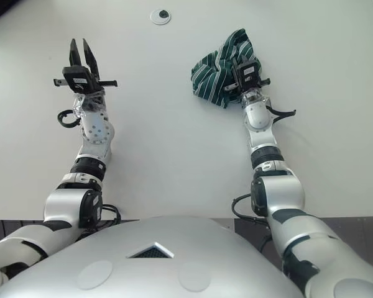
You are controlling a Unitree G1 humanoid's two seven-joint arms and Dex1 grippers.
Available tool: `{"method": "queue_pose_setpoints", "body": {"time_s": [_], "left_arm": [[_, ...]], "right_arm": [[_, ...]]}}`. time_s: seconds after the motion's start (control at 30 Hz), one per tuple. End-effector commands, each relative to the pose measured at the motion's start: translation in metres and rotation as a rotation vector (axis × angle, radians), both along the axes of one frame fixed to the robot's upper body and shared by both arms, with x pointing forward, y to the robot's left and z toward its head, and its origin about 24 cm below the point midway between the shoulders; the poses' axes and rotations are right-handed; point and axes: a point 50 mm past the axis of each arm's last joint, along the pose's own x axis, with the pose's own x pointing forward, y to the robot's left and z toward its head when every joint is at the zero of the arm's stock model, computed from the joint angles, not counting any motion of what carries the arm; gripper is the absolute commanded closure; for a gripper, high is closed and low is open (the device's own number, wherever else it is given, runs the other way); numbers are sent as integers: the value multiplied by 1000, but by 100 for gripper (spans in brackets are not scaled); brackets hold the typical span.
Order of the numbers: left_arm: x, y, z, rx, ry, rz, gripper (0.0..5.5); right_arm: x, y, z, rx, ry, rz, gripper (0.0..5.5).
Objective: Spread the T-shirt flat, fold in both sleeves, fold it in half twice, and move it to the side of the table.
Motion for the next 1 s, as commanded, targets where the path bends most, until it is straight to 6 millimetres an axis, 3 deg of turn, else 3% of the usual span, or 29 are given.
{"method": "queue_pose_setpoints", "body": {"time_s": [0.03, 0.13, 0.2, 0.27, 0.37, 0.43, 0.5, 0.6, 0.77, 0.87, 1.0], "left_arm": [[4, -8, -1, 4, 16, -12, 461], [5, -11, 0, 3, 12, -9, 461], [6, -13, 1, 0, 9, -5, 461], [6, -16, 1, -2, 3, -10, 461], [7, -23, 4, -10, -5, -41, 461], [2, -39, 6, -22, -10, -224, 461], [-16, -64, 13, -25, -23, -554, 461], [-47, -81, 24, 20, -33, -838, 461], [-83, -89, 35, 64, 45, -1096, 461], [-105, -96, 35, 149, 134, -1249, 461], [-124, -94, 29, 283, 231, -1347, 461]], "right_arm": [[-33, -13, -34, -316, 320, 272, 454], [-70, -28, -27, -536, 493, 599, 454], [-98, -13, 0, -392, 588, 822, 454], [-107, 17, 30, -119, 613, 897, 454], [-97, 40, 54, 171, 626, 833, 454], [-84, 48, 68, 374, 621, 753, 454], [-71, 47, 79, 525, 597, 671, 454], [-55, 26, 101, 565, 483, 570, 454], [-39, -10, 122, 205, 232, 492, 454], [-49, -17, 112, -215, 156, 633, 454], [-54, -19, 101, -497, 100, 822, 454]]}}
